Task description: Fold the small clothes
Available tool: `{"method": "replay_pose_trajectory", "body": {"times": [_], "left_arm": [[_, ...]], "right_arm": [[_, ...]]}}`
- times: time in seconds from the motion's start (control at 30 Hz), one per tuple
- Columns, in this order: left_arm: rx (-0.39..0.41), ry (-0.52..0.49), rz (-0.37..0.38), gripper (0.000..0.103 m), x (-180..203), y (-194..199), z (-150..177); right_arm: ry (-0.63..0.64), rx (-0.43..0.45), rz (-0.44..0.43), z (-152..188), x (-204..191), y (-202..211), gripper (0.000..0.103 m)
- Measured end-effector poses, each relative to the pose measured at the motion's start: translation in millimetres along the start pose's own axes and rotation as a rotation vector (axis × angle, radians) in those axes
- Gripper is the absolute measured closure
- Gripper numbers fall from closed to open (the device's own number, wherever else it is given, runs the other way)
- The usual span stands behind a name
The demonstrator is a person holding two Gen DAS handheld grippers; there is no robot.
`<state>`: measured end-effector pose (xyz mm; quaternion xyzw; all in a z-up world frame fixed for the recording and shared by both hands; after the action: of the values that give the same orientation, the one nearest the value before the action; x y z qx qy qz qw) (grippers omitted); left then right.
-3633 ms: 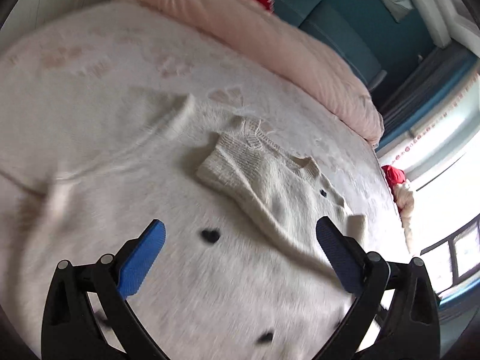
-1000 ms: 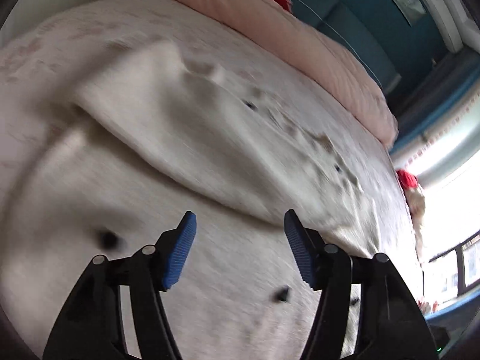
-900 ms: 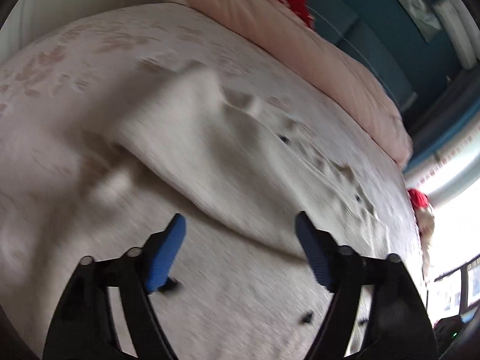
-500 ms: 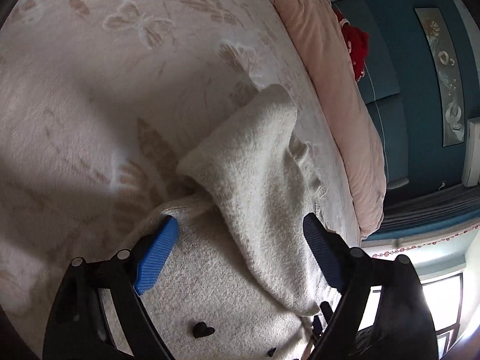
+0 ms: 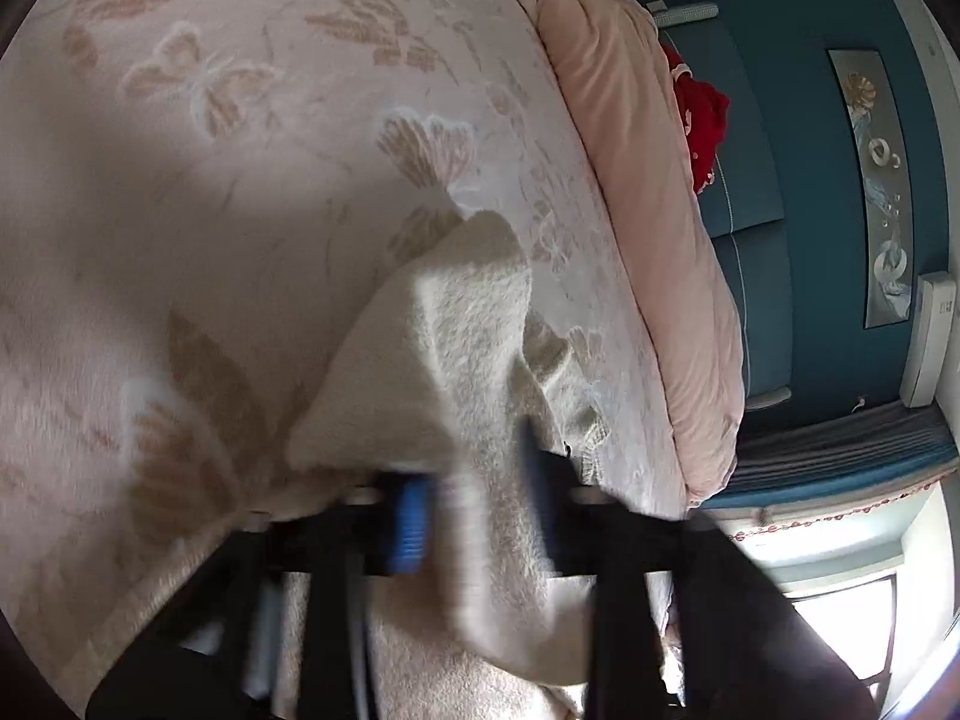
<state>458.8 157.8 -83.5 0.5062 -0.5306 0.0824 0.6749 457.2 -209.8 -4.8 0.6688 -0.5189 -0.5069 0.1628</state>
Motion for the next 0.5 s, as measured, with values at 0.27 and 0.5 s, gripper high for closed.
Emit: {"method": "replay_pose_trajectory", "body": {"times": [0.27, 0.5], "left_arm": [[-0.075, -0.086, -0.145, 0.096, -11.5, -39.7, 28.3], [-0.052, -0.15, -0.163, 0.096, -7.1, -39.3, 34.4]], "right_arm": [[-0.084, -0.065, 0.206, -4.8, 101.6, 4.8, 0.097], [-0.121, 0.065, 0.137, -5.6, 109.3, 29.5, 0.097]]}}
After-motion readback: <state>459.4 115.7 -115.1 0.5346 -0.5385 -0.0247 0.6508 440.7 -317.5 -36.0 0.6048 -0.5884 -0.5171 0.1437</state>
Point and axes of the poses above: each gripper's, at about its wrist camera, not at the fingertips, and y roughly against the way its jaws point, x to its right, z to its underside, the point moved 5 cm from there along -y, roughly the way its jaws point, and after that the axes turned 8 degrees about -x, right-handed, at the moved point
